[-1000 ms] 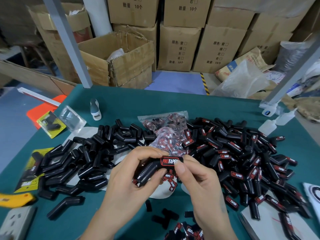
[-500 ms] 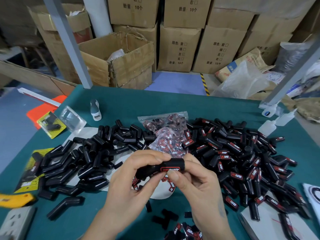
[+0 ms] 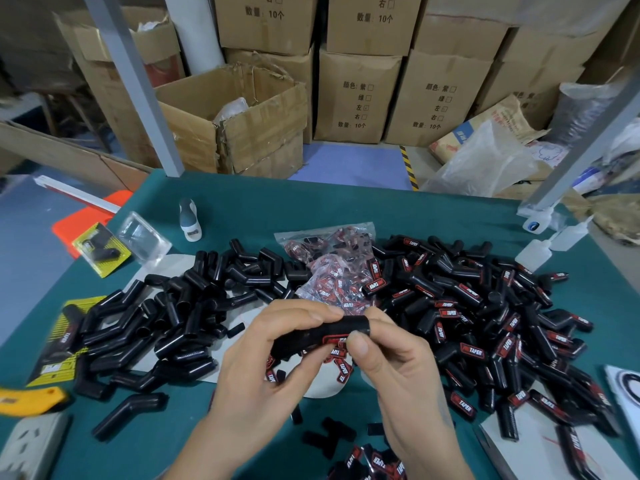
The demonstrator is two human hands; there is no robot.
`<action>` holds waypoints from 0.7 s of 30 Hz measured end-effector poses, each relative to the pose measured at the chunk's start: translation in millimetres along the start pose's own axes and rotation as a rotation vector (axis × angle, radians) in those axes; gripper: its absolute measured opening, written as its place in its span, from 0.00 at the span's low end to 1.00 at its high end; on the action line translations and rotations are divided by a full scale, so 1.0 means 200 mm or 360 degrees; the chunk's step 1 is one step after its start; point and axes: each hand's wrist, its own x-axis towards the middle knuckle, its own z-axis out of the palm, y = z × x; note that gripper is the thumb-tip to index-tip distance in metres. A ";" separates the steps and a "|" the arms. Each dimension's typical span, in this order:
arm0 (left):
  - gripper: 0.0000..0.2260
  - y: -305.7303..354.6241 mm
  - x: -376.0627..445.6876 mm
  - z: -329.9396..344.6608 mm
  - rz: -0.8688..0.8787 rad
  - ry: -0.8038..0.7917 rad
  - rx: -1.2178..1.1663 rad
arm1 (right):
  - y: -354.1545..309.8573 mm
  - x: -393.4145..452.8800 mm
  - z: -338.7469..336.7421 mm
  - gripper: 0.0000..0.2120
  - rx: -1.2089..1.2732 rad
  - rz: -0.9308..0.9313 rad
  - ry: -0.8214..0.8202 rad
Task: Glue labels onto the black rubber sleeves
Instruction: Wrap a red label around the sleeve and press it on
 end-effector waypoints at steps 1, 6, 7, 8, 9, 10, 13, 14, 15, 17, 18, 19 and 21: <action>0.17 0.00 0.00 0.00 0.0020 -0.0011 0.0035 | 0.00 0.00 0.01 0.22 0.0023 0.0024 -0.0012; 0.18 -0.02 0.00 0.03 0.0161 -0.0092 0.0195 | 0.03 0.00 0.05 0.20 0.0229 0.0077 0.0028; 0.18 -0.02 0.00 0.03 0.0169 -0.0102 0.0203 | 0.03 0.00 0.05 0.20 0.0273 0.0073 0.0033; 0.19 -0.02 0.00 0.03 0.0172 -0.0113 0.0212 | 0.03 0.00 0.06 0.20 0.0312 0.0071 0.0042; 0.20 -0.02 0.00 0.03 0.0174 -0.0123 0.0226 | 0.04 0.01 0.06 0.20 0.0339 0.0072 0.0055; 0.20 -0.02 0.00 0.03 0.0171 -0.0134 0.0239 | 0.04 0.01 0.06 0.20 0.0345 0.0075 0.0068; 0.18 -0.02 0.00 0.01 0.0096 -0.0169 0.0260 | 0.05 0.01 0.05 0.22 0.0298 0.0136 0.0099; 0.17 -0.03 0.00 0.00 0.0043 -0.0190 0.0264 | 0.05 0.02 0.05 0.23 0.0288 0.0164 0.0111; 0.18 -0.03 -0.01 -0.01 -0.0027 -0.0219 0.0255 | 0.05 0.02 0.05 0.24 0.0282 0.0183 0.0125; 0.19 -0.02 -0.01 -0.03 -0.0187 -0.0262 0.0194 | 0.06 0.03 0.05 0.23 0.0249 0.0180 0.0135; 0.19 -0.02 -0.02 -0.04 -0.0260 -0.0268 0.0157 | 0.06 0.03 0.05 0.22 0.0222 0.0166 0.0144; 0.18 -0.02 -0.02 -0.04 -0.0318 -0.0266 0.0142 | 0.05 0.03 0.05 0.22 0.0203 0.0150 0.0164; 0.17 -0.03 -0.03 -0.03 -0.0387 -0.0256 0.0169 | 0.06 0.03 0.05 0.20 0.0191 0.0111 0.0211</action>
